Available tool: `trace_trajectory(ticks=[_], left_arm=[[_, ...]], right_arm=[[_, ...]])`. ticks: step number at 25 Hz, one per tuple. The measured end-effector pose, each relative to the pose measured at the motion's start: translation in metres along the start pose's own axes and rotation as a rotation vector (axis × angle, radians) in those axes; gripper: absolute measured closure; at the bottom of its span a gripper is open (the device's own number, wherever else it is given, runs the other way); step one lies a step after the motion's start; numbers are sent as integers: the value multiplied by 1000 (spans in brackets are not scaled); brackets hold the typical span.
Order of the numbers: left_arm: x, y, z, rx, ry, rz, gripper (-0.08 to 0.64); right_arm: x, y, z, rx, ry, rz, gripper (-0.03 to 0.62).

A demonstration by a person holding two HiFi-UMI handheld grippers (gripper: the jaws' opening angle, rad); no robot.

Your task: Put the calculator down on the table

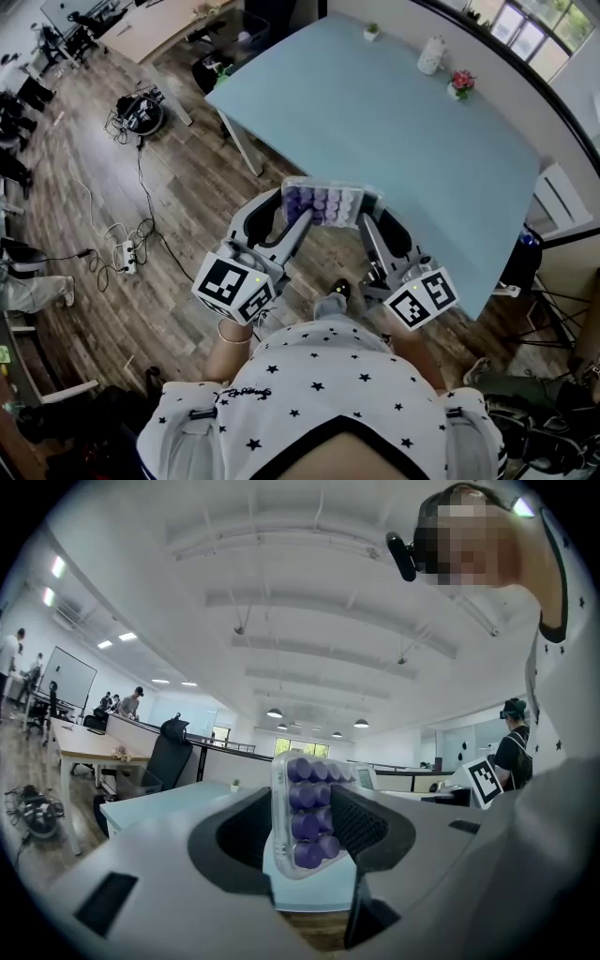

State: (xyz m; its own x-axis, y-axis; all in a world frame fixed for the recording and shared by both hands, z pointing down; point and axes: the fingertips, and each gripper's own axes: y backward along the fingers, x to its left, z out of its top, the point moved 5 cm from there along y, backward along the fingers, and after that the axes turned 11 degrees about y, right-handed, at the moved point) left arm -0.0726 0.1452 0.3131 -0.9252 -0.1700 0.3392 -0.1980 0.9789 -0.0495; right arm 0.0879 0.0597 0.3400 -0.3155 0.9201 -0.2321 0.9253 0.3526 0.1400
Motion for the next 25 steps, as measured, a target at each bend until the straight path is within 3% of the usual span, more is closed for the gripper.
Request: trace_trajectory(ticks=[11,25], left_arm=[[-5,-60,1,5,-6,2,354],[-1,-96,-8,49,3,-38,354]], right_arm=[[-58,-5,12,-3,-16,-10,491],[-88,-1,5,-10,-36,-66,492]])
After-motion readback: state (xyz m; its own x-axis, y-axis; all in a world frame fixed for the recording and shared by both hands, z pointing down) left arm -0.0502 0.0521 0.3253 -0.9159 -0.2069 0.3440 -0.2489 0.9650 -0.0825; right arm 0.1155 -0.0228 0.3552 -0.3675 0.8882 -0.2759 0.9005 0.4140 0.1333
